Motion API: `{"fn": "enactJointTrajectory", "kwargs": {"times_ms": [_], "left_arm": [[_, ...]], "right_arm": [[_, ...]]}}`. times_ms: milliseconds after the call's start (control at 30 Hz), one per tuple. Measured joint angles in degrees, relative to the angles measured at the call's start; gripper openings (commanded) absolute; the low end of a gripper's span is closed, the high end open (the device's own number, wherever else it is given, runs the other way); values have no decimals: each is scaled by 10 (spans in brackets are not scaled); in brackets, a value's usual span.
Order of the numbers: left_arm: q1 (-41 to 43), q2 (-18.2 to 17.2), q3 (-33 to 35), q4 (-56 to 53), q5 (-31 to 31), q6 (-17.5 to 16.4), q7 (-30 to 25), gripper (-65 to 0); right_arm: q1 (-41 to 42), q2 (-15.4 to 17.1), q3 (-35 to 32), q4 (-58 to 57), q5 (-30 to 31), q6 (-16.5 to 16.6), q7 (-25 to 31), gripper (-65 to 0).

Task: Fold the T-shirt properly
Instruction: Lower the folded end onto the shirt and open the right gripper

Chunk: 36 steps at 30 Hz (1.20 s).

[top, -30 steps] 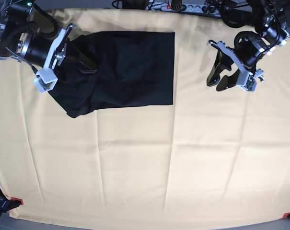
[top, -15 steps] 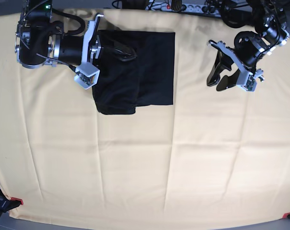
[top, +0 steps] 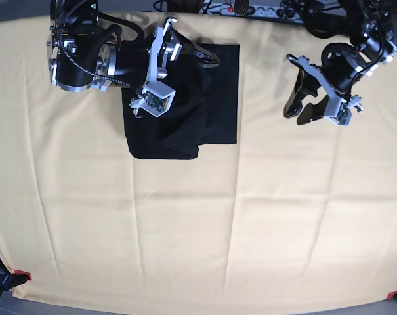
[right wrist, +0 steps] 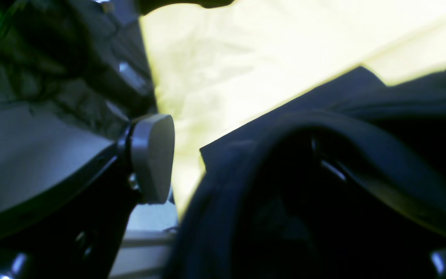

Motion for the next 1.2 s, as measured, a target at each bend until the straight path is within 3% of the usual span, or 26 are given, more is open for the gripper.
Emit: {"fn": "enactJointTrajectory", "kwargs": {"times_ms": [367,467,533,567,600,700,800,900,1067,1133,1200], "left_arm": [[1,-67,0,0,40,1,-1,-453],[1,-69,0,0,42,45,-1,-456],[1,-69,0,0,28,65,-1,-523],[1,-69,0,0,20,65,-1,-610],[1,-69,0,0,9,64,0,-650],[1,-69,0,0,-26,19,-1,-650],[1,-69,0,0,-94,-25,8,-650],[0,-69,0,5,-191,-100,51,-650],[0,-69,4,37,-227,-101,66,-650],[0,-69,13,38,-227,-101,69,-650],[0,-69,20,38,-208,-101,73,-650]], "right_arm": [[-18,2,139,35,2,2,4,-213],[-18,2,160,35,2,2,10,-215],[-18,2,162,35,-2,2,37,-228],[-18,2,162,35,-4,2,56,-264],[-18,2,162,35,-17,2,81,-334],[-9,1,162,36,-91,2,132,-642],[2,2,162,36,-116,2,139,-650],[6,2,162,36,-119,2,168,-650],[49,2,158,-27,-126,3,183,-650],[59,13,144,-73,-137,-1,161,-650],[59,32,117,-87,-95,-2,117,-650]]}}
